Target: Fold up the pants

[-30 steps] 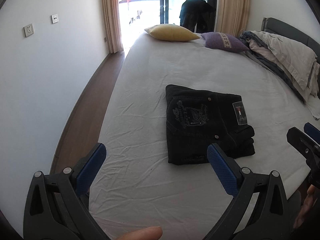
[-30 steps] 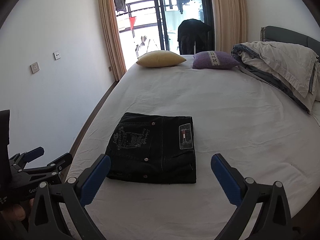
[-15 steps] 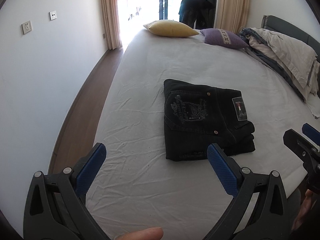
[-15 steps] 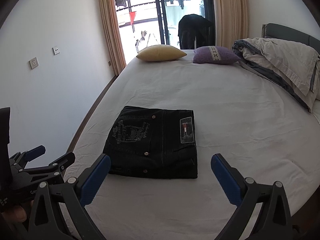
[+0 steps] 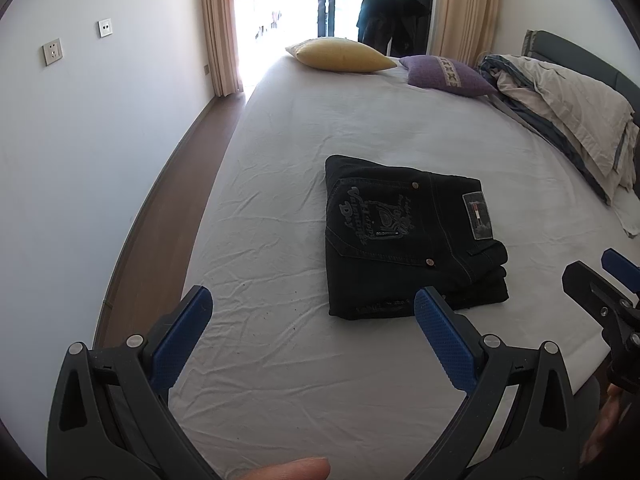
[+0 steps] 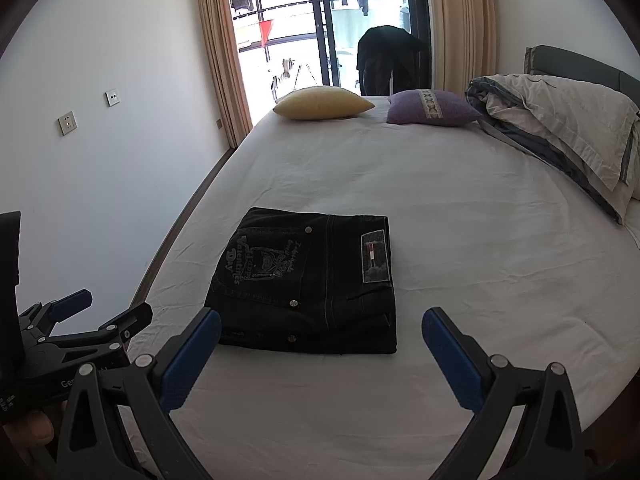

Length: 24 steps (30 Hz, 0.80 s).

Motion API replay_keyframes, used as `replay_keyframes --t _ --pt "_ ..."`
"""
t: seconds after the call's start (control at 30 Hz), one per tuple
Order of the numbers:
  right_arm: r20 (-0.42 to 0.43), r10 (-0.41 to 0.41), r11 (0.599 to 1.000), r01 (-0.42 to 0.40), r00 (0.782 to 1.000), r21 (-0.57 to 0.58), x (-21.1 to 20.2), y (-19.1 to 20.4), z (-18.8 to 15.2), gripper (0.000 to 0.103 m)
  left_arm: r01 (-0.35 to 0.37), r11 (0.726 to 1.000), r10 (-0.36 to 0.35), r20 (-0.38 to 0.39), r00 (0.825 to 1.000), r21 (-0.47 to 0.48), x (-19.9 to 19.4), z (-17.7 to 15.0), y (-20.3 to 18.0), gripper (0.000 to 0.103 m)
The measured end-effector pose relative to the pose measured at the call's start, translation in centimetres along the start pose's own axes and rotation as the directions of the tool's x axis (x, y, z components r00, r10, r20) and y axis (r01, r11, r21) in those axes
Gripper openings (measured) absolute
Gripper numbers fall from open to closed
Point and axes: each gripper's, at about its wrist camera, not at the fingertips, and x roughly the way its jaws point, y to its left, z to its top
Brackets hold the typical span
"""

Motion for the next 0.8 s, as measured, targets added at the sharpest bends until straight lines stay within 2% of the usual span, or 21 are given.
replay_keyframes --t 0.8 --pt "-0.006 0.004 1.000 -0.004 1.000 0.001 -0.03 0.05 -0.56 0.103 0.002 1.000 -0.002 -0.013 1.000 0.000 0.14 -0.42 -0.37 0.103"
